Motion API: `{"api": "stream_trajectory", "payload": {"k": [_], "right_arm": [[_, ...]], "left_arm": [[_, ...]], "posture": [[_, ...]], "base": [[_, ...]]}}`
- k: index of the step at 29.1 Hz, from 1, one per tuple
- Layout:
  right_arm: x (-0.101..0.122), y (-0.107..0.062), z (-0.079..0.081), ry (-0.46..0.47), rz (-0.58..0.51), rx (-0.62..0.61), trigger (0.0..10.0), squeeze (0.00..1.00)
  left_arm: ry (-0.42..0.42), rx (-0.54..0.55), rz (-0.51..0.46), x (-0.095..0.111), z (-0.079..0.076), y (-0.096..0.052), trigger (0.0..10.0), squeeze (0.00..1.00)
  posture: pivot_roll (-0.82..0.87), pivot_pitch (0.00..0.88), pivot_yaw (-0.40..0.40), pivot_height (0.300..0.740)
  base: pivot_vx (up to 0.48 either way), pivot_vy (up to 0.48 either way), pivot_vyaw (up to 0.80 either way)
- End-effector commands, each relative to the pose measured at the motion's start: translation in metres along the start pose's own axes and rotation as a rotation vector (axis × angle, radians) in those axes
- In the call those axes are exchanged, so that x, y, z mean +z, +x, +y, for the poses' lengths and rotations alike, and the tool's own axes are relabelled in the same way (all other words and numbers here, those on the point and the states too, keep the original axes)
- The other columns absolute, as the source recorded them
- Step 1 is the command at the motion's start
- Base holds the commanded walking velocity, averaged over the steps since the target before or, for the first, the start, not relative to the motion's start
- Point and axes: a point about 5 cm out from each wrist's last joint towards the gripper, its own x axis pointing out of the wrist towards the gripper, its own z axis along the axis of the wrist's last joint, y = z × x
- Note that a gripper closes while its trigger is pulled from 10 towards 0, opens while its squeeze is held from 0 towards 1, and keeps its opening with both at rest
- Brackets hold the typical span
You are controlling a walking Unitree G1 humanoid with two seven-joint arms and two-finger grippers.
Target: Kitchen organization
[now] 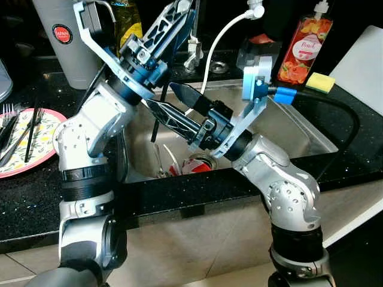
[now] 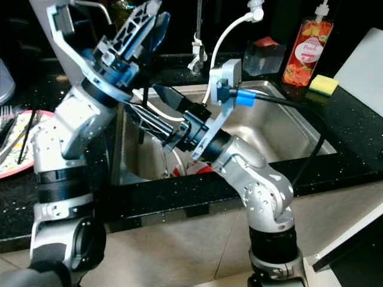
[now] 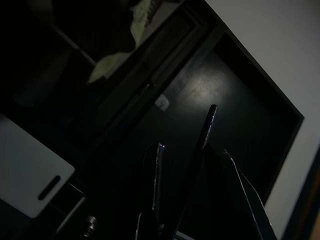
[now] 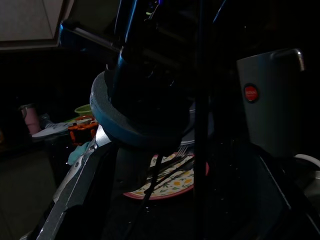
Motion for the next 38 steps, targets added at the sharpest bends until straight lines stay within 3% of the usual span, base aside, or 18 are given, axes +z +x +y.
{"api": "stream_trajectory", "payload": {"k": [1,11,12,13,14,15,24,27,30,34,35,36,37,38], "right_arm": [[-0.002,0.0,0.004,0.003,0.018,0.018,10.0,0.0],[-0.016,-0.002,-0.003,-0.053,0.104,-0.04,10.0,0.0],[-0.017,-0.002,-0.004,-0.057,0.111,-0.054,6.4,0.0],[-0.017,-0.002,-0.004,-0.057,0.111,-0.054,6.4,0.0],[-0.018,-0.002,-0.007,-0.06,0.115,-0.072,1.8,0.0],[-0.019,-0.002,-0.008,-0.059,0.115,-0.087,0.0,0.0],[-0.016,-0.002,-0.014,-0.07,0.096,-0.129,0.0,0.0],[-0.017,-0.002,-0.018,-0.092,0.104,-0.163,0.0,0.0],[-0.018,-0.002,-0.022,-0.115,0.103,-0.202,0.0,0.0],[-0.017,-0.001,-0.025,-0.127,0.101,-0.225,0.0,0.0],[-0.017,-0.001,-0.026,-0.139,0.107,-0.24,0.0,0.0],[-0.017,-0.001,-0.026,-0.139,0.107,-0.24,0.0,0.0],[-0.017,-0.001,-0.028,-0.147,0.11,-0.251,10.0,0.0],[-0.017,-0.001,-0.029,-0.153,0.112,-0.259,10.0,0.0]], "left_arm": [[-0.023,-0.02,0.022,-0.004,-0.001,0.005,10.0,0.0],[-0.023,-0.057,0.03,-0.001,-0.009,0.009,10.0,0.0],[-0.021,-0.057,0.029,-0.001,-0.009,0.01,10.0,0.0],[-0.021,-0.057,0.029,-0.001,-0.009,0.01,10.0,0.0],[-0.02,-0.058,0.029,-0.001,-0.01,0.01,10.0,0.0],[-0.019,-0.057,0.031,-0.001,-0.01,0.01,10.0,0.0],[0.018,-0.034,0.035,-0.001,-0.011,0.011,10.0,0.0],[0.081,0.015,0.076,-0.007,-0.009,0.011,10.0,0.0],[0.196,0.096,0.137,-0.017,-0.005,0.015,10.0,0.0],[0.264,0.115,0.131,-0.019,-0.004,0.017,10.0,0.0],[0.27,0.129,0.126,-0.02,-0.002,0.018,10.0,1.0],[0.27,0.129,0.126,-0.02,-0.002,0.018,10.0,1.0],[0.272,0.127,0.131,-0.023,-0.001,0.018,10.0,1.0],[0.268,0.123,0.141,-0.025,-0.001,0.017,10.0,1.0]], "posture": [[0.02,0.0,-0.003,0.74],[0.02,0.0,-0.003,0.74],[0.02,0.0,-0.004,0.74],[0.02,0.0,-0.004,0.74],[0.02,0.0,-0.004,0.74],[0.02,0.0,-0.004,0.74],[0.02,0.0,-0.008,0.74],[0.02,0.0,-0.009,0.74],[0.02,0.0,-0.008,0.74],[0.02,0.0,-0.009,0.74],[0.02,0.0,-0.007,0.74],[0.02,0.0,-0.007,0.74],[0.02,0.0,-0.007,0.74],[0.02,0.0,-0.007,0.74]], "base": [[0.0,0.0,0.0],[0.0,0.0,0.0],[0.0,0.0,0.0],[0.0,0.0,0.0],[0.0,0.0,0.0],[0.0,0.0,0.0],[0.0,0.0,0.0],[0.0,0.0,0.0],[0.0,0.0,0.0],[0.0,0.0,0.0],[0.0,0.0,0.0],[0.0,0.0,0.0],[0.0,0.0,0.0],[0.0,0.0,0.0]]}}
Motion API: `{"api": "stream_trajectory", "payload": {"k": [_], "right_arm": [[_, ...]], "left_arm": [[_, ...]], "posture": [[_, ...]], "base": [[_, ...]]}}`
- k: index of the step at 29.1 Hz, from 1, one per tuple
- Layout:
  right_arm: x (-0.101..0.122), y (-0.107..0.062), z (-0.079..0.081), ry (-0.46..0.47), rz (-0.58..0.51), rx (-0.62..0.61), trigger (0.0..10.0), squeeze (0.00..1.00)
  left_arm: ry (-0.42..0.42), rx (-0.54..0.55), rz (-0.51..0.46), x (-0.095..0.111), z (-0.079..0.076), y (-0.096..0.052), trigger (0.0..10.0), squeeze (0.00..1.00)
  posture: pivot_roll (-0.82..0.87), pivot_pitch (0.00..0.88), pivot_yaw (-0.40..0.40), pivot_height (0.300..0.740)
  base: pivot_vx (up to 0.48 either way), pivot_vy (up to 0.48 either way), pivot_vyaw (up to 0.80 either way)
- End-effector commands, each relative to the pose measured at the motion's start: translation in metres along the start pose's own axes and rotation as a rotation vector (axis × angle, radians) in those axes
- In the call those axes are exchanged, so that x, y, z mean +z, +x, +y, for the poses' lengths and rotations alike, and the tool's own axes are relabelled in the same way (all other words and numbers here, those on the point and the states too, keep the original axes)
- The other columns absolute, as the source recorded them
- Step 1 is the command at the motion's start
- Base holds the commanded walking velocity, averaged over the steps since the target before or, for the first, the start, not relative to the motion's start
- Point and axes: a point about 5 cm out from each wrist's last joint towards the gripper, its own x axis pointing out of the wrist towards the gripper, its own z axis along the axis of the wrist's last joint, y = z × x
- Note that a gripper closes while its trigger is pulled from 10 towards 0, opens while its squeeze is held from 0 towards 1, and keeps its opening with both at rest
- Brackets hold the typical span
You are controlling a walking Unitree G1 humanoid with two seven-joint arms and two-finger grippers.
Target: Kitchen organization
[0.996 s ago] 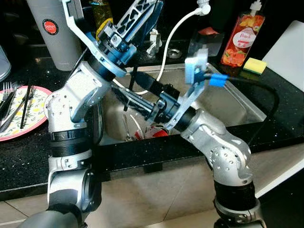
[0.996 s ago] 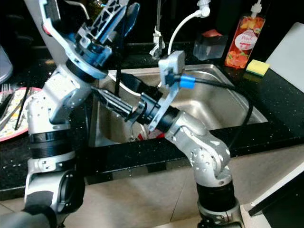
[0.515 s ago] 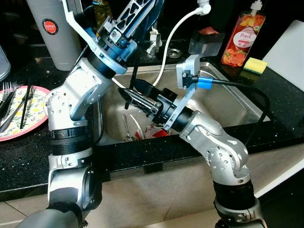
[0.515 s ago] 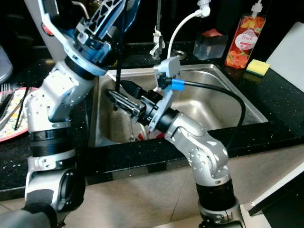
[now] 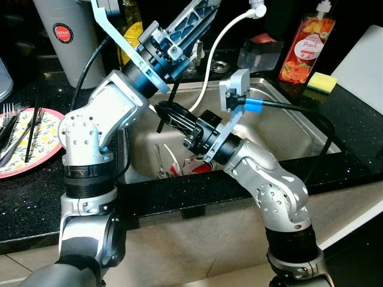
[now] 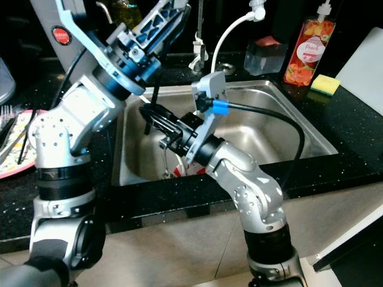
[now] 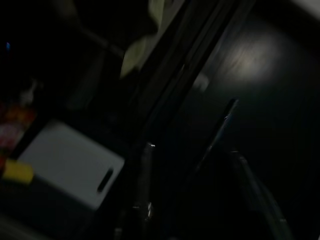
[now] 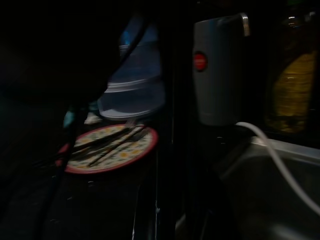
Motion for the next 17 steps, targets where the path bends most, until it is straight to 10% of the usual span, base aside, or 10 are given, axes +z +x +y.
{"api": "stream_trajectory", "payload": {"k": [1,2,3,17], "right_arm": [[0.001,0.001,-0.009,-0.015,-0.005,-0.071,10.0,0.0],[0.001,0.001,-0.014,-0.011,-0.008,-0.11,10.0,0.0],[0.001,0.0,-0.023,-0.01,-0.011,-0.178,10.0,0.0],[-0.006,-0.018,-0.083,-0.08,0.045,-0.645,10.0,0.0]], "left_arm": [[0.016,-0.014,0.051,-0.009,-0.003,0.001,10.0,1.0],[0.032,-0.004,0.07,-0.01,-0.002,0.0,10.0,1.0],[0.047,0.042,0.081,-0.011,0.003,-0.003,10.0,0.0],[0.287,0.608,-0.023,0.015,0.068,-0.048,10.0,0.0]], "posture": [[0.02,0.0,-0.007,0.74],[0.02,0.0,-0.007,0.74],[0.02,0.0,-0.007,0.74],[0.02,0.0,-0.005,0.74]], "base": [[0.0,0.0,0.0],[0.0,0.0,0.0],[0.0,0.0,0.0],[0.0,0.0,0.0]]}}
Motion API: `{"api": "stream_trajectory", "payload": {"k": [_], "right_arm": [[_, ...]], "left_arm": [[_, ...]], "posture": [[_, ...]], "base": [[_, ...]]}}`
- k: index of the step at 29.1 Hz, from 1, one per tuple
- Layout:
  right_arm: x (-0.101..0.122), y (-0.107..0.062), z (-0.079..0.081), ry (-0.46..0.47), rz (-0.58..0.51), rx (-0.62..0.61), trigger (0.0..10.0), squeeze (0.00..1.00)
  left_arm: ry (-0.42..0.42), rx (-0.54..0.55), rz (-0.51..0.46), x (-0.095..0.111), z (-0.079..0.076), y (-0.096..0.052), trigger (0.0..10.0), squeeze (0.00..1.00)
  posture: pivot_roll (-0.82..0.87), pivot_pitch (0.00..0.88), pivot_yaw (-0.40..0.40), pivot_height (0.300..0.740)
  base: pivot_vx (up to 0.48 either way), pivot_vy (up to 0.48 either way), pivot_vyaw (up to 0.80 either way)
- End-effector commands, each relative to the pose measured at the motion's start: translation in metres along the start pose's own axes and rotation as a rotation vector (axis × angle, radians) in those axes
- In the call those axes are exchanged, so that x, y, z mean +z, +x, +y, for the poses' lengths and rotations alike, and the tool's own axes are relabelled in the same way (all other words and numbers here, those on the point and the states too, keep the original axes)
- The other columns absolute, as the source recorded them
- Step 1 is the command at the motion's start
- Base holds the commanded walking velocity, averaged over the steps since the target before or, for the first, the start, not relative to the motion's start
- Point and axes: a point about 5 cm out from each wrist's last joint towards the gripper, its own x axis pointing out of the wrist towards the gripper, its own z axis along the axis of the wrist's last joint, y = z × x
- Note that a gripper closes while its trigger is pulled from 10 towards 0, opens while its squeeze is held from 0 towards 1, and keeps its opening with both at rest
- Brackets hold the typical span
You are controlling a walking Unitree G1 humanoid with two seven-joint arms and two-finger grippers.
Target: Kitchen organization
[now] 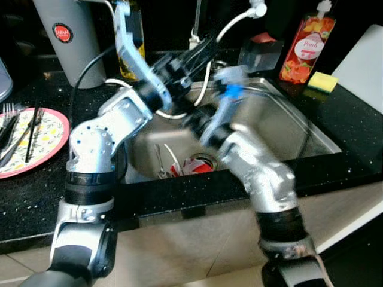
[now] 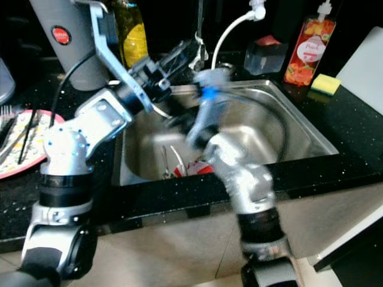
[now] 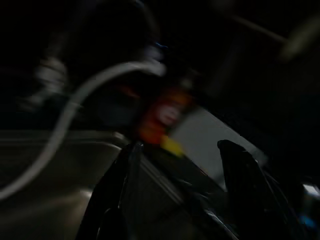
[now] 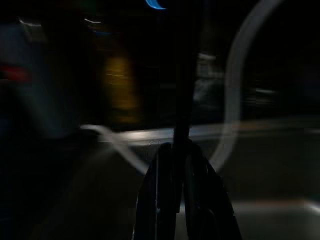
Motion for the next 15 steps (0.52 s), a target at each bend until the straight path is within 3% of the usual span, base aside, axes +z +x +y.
{"api": "stream_trajectory", "payload": {"k": [1,2,3,8,11,15], "right_arm": [[-0.01,0.002,-0.004,-0.046,0.038,-0.062,10.0,0.0],[-0.01,0.002,-0.004,-0.046,0.038,-0.062,10.0,0.0],[-0.01,0.003,-0.014,-0.072,0.035,-0.129,10.0,0.0],[-0.014,0.003,-0.021,-0.117,0.067,-0.173,10.0,0.0],[-0.04,0.002,-0.028,-0.297,0.241,-0.176,10.0,0.0],[-0.06,-0.002,-0.025,-0.384,0.355,-0.11,10.0,0.0]], "left_arm": [[0.042,0.077,-0.015,0.005,0.012,-0.003,10.0,0.0],[0.042,0.077,-0.015,0.005,0.012,-0.003,10.0,0.0],[0.096,0.14,-0.02,0.008,0.021,-0.008,10.0,0.0],[0.123,0.167,-0.023,0.009,0.025,-0.011,10.0,0.0],[0.177,0.192,-0.032,0.01,0.026,-0.012,10.0,0.0],[0.227,0.204,-0.018,0.006,0.024,-0.011,10.0,0.0]], "posture": [[0.03,0.0,-0.014,0.74],[0.03,0.0,-0.014,0.74],[0.03,0.0,-0.014,0.74],[0.03,0.0,-0.015,0.74],[0.04,0.0,-0.016,0.74],[0.04,0.0,-0.016,0.74]], "base": [[0.0,0.0,0.0],[0.0,0.0,0.0],[0.0,0.0,0.0],[0.0,0.0,0.0],[0.0,0.0,0.0],[0.0,0.0,0.0]]}}
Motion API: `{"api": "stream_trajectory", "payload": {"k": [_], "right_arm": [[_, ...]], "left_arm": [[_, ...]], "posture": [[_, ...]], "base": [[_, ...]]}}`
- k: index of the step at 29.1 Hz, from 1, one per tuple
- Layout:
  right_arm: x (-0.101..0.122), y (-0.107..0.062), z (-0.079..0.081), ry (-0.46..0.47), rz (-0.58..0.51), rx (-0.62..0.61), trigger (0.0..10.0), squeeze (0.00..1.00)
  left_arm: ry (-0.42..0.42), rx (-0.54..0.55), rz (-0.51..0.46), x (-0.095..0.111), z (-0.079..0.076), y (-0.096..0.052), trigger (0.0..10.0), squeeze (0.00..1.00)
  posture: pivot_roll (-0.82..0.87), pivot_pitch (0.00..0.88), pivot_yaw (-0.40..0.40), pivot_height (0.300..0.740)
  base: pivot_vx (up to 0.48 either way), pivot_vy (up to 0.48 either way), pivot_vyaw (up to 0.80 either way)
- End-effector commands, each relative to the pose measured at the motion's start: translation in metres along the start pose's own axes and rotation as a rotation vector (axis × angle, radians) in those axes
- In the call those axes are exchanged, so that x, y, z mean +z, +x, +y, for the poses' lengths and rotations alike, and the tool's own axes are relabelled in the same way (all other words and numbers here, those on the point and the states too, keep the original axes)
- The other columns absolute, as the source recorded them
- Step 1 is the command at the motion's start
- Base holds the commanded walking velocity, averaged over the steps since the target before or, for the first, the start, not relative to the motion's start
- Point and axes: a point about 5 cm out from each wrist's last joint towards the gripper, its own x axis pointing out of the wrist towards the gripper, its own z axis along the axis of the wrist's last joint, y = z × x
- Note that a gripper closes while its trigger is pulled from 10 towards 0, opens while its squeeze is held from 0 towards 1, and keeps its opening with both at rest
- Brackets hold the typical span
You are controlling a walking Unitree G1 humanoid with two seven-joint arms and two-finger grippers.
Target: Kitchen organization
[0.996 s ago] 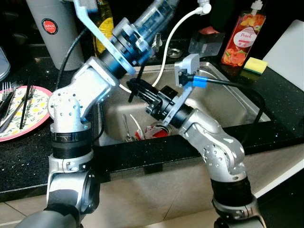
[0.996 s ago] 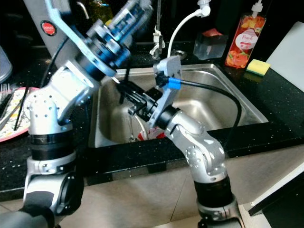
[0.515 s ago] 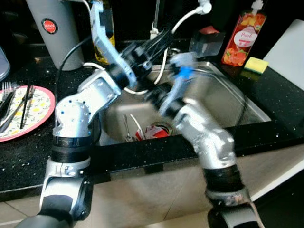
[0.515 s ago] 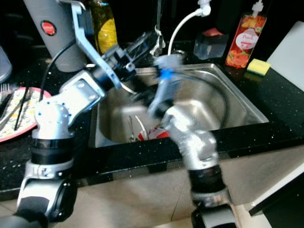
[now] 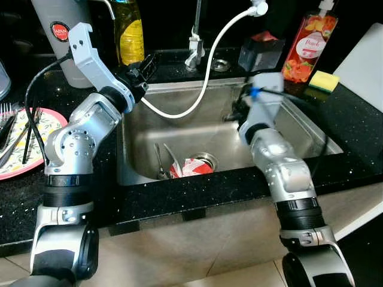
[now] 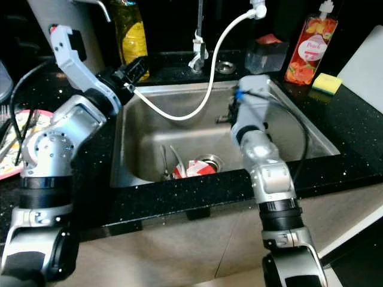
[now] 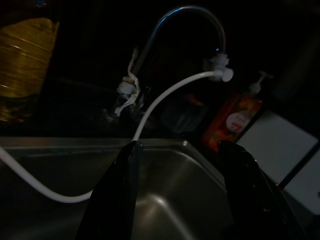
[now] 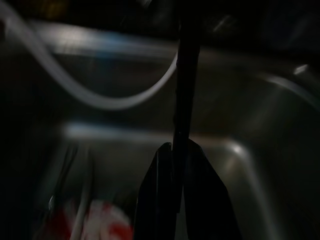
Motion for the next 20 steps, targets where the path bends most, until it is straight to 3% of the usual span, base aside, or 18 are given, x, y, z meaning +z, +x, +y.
{"api": "stream_trajectory", "payload": {"k": [1,3,4,5,6,10,12,13,14,15,16,17,19,20], "right_arm": [[-0.016,-0.001,0.008,-0.064,0.083,0.066,10.0,0.0],[-0.02,-0.002,0.012,-0.079,0.098,0.096,10.0,0.04],[-0.022,-0.002,0.013,-0.089,0.108,0.107,10.0,0.45],[-0.022,-0.002,0.013,-0.089,0.108,0.107,10.0,0.45],[-0.024,-0.002,0.014,-0.086,0.113,0.112,10.0,1.0],[-0.024,-0.002,0.015,-0.058,0.1,0.119,10.0,1.0],[-0.008,-0.003,0.015,-0.018,-0.002,0.116,10.0,1.0],[-0.008,-0.003,0.015,-0.018,-0.002,0.116,10.0,1.0],[0.011,-0.005,0.014,-0.009,-0.137,0.104,10.0,0.7],[0.011,-0.005,0.014,-0.009,-0.137,0.104,10.0,0.7],[0.037,-0.011,0.01,0.064,-0.297,0.071,10.0,0.0],[0.037,-0.011,0.01,0.064,-0.297,0.071,10.0,0.0],[0.07,-0.023,-0.001,0.121,-0.496,0.009,10.0,0.0],[0.07,-0.023,-0.001,0.121,-0.496,0.009,10.0,0.0]], "left_arm": [[0.071,0.015,0.008,-0.001,-0.001,-0.002,10.0,0.0],[0.086,0.016,0.011,-0.003,-0.002,-0.002,10.0,0.0],[0.094,0.016,0.014,-0.004,-0.002,-0.001,10.0,0.0],[0.094,0.016,0.014,-0.004,-0.002,-0.001,10.0,0.0],[0.1,0.016,0.014,-0.005,-0.003,-0.001,10.0,0.0],[0.108,0.017,0.015,-0.006,-0.004,-0.001,10.0,0.0],[0.112,0.017,0.017,-0.007,-0.005,0.0,10.0,0.0],[0.112,0.017,0.017,-0.007,-0.005,0.0,10.0,0.0],[0.113,0.017,0.018,-0.007,-0.005,0.0,10.0,0.0],[0.113,0.017,0.018,-0.007,-0.005,0.0,10.0,0.0],[0.115,0.017,0.018,-0.008,-0.006,0.0,10.0,0.0],[0.115,0.017,0.018,-0.008,-0.006,0.0,10.0,0.0],[0.119,0.021,0.02,-0.009,-0.006,-0.001,10.0,0.0],[0.119,0.021,0.02,-0.009,-0.006,-0.001,10.0,0.0]], "posture": [[0.04,0.0,-0.016,0.74],[0.04,0.0,-0.016,0.74],[0.04,0.0,-0.016,0.74],[0.04,0.0,-0.016,0.74],[0.04,0.0,-0.016,0.74],[0.04,0.0,-0.02,0.74],[0.04,0.0,-0.021,0.74],[0.04,0.0,-0.021,0.74],[0.04,0.0,-0.021,0.74],[0.04,0.0,-0.021,0.74],[0.04,0.0,-0.021,0.74],[0.04,0.0,-0.021,0.74],[0.04,0.0,-0.019,0.74],[0.04,0.0,-0.019,0.74]], "base": [[0.0,0.0,0.0],[0.0,0.0,0.0],[0.0,0.0,0.0],[0.0,0.0,0.0],[0.0,0.0,0.0],[0.0,0.0,0.0],[0.0,0.0,0.0],[0.0,0.0,0.0],[0.0,0.0,0.0],[0.0,0.0,0.0],[0.0,0.0,0.0],[0.0,0.0,0.0],[0.0,0.0,0.0],[0.0,0.0,0.0]]}}
